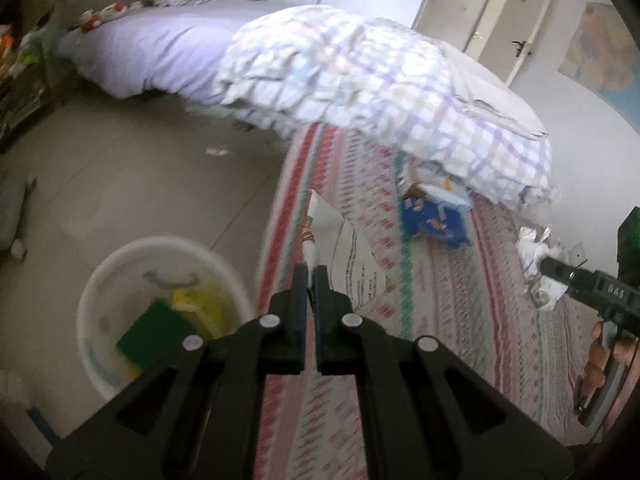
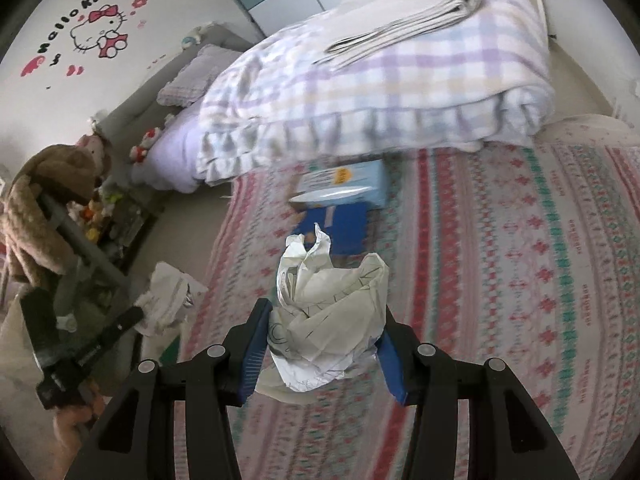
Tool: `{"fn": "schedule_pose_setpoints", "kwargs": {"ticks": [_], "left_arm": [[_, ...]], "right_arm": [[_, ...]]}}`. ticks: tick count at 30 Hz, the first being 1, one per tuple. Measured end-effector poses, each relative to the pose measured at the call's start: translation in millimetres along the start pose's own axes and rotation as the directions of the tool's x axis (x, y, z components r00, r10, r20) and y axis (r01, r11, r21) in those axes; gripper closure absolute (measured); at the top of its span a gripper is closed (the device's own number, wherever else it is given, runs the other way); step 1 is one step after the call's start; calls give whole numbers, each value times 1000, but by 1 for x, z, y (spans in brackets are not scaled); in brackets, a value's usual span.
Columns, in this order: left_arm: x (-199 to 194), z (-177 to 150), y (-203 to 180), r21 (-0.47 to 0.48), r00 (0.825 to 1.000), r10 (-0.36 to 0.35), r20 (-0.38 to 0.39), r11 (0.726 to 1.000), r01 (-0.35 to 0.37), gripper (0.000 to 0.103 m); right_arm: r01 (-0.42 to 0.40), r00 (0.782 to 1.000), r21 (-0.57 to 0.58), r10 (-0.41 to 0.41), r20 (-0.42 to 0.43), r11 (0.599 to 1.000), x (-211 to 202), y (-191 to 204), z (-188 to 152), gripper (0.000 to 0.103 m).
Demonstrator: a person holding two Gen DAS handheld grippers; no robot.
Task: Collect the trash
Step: 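Carry tissue and paper over the wastebasket and open both tools to drop them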
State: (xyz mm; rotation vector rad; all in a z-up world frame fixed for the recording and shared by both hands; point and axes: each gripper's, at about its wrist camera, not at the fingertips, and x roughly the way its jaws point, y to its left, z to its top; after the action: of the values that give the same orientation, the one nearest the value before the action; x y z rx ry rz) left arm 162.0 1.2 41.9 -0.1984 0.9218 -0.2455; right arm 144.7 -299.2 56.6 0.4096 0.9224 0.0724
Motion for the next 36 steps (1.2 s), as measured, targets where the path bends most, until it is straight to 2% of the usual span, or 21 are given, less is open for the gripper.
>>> {"fn": "schedule_pose_setpoints", "kwargs": {"ticks": [5,15,17,18,19,20,21,27,31,36], "left_arm": [[-20,-6,38,-60,1000,15,14,998,-14,99],[-34,-19,91,-83,997,77,2,994,-77,99],[-35,-19,97,-84,993,117,3,990,-117,89],[-34,-20,102,-94,991,136,-16,986,-137,66],[-34,-20,105,-105,987,156,-28,982,-158,36],[-34,-21,109,-117,984,175,-34,977,-178,25],[-34,-22,113,-129,979,201,-41,970,-204,19],[-33,-30,138,-157,954,274,-118,944,-291,19],[-37,-33,150,-144,933,339,-121,924,-355,17],[-41,-37,164,-169,933,332,-136,921,-352,15]], "right_arm": [[-34,999,-47,33,-22,998,14,32,-6,52],[-75,994,-137,63,-92,988,60,97,-25,52],[-88,992,-154,72,-105,984,69,109,-30,52],[-96,990,-165,77,-115,982,74,117,-33,52],[-100,990,-171,80,-120,980,77,121,-35,52],[-106,988,-181,83,-130,978,83,128,-39,52],[-110,986,-191,84,-142,975,89,135,-42,52],[-165,971,-200,124,-206,966,115,171,-56,52],[-176,965,-236,119,-236,956,134,198,-65,52],[-188,961,-237,128,-245,953,156,224,-69,50]]}}
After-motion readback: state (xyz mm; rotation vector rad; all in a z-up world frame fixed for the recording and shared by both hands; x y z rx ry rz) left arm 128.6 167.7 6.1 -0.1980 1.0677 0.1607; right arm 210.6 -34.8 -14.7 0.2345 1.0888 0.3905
